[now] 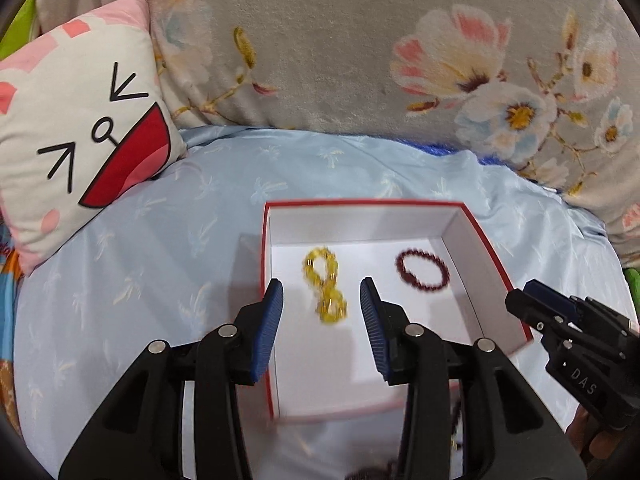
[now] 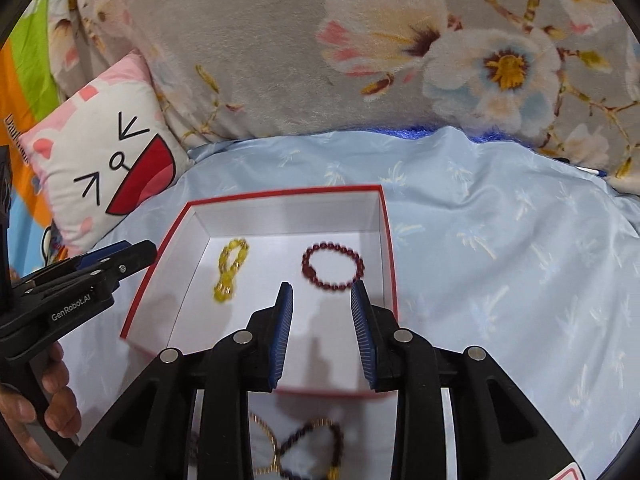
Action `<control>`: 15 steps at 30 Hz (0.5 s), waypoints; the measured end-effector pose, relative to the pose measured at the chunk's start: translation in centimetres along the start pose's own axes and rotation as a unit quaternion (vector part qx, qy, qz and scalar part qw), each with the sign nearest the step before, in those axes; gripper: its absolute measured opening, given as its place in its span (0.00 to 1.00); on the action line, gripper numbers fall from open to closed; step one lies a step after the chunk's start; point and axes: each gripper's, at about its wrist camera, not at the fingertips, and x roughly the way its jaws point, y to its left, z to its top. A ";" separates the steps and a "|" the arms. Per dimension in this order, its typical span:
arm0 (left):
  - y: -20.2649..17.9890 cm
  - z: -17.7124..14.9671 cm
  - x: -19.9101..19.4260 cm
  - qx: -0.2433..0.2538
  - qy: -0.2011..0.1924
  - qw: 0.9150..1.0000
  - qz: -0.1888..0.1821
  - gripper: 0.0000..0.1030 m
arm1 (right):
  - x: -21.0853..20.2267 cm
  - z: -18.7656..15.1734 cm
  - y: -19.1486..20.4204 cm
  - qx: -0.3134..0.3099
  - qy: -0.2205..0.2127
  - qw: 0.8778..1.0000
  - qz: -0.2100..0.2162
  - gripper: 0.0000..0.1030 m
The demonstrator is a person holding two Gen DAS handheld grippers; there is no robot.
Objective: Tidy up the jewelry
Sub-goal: 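Open both tools to release the bracelets inside the red box, then move the left tool to the gold bangle while the right tool approaches the orange bead bracelet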
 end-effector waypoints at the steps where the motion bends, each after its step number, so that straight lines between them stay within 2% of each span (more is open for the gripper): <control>1: 0.0 -0.7 -0.5 0.000 0.001 1.000 0.000 0.37 | -0.6 -0.7 -0.1 0.002 0.002 1.000 0.001 0.29; 10: -0.9 -9.0 -4.6 -0.002 0.041 0.999 -0.023 0.40 | -5.5 -7.7 -1.0 0.016 0.022 1.000 -0.011 0.29; 15: -1.6 -12.6 -5.8 0.000 0.061 0.998 -0.035 0.46 | -7.4 -11.4 -1.4 0.025 0.038 0.999 -0.022 0.29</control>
